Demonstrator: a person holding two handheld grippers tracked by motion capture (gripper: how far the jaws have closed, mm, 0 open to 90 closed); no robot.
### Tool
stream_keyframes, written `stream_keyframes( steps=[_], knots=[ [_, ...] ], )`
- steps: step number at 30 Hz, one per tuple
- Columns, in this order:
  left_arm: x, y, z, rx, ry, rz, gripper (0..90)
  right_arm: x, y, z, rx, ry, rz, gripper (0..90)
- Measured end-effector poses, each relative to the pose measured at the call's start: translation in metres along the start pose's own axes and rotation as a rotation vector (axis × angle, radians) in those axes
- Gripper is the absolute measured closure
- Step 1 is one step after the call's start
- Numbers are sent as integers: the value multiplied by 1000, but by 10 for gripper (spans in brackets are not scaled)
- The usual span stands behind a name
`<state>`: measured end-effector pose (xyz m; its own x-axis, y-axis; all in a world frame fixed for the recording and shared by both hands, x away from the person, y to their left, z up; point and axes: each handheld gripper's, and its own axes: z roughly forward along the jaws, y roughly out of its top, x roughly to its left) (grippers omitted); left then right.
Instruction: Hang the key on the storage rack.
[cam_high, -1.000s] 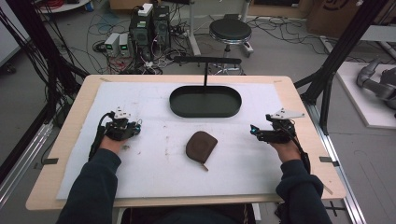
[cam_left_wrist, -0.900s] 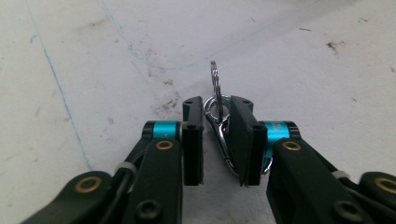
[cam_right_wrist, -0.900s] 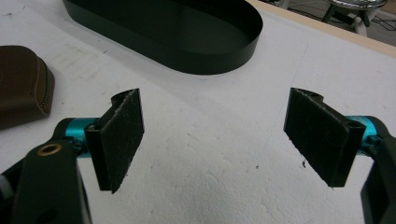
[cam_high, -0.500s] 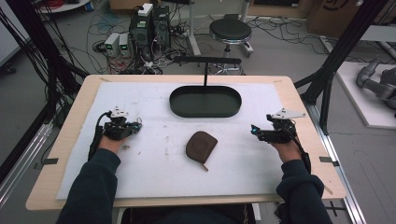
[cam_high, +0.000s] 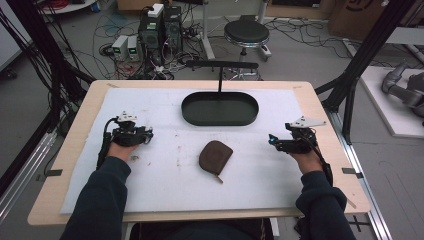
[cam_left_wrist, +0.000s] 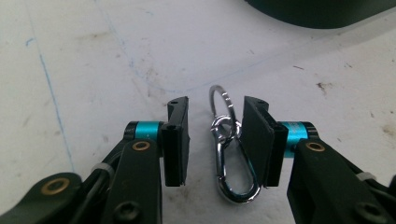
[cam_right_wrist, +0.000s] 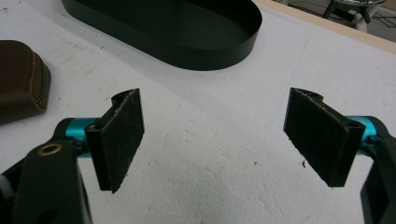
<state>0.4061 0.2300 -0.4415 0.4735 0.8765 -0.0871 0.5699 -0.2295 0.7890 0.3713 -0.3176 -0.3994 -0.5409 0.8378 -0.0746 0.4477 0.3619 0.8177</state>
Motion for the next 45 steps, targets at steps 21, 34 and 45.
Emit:
stream_keyframes(
  steps=[21,34,45],
  knots=[
    [-5,3,0,35,6,16,714,-1,0,-1,4,3,7,206],
    [-8,3,0,42,16,49,879,-1,0,0,5,5,1,206],
    [-21,37,-23,-212,-149,82,879,-1,0,0,5,10,0,206]
  ],
)
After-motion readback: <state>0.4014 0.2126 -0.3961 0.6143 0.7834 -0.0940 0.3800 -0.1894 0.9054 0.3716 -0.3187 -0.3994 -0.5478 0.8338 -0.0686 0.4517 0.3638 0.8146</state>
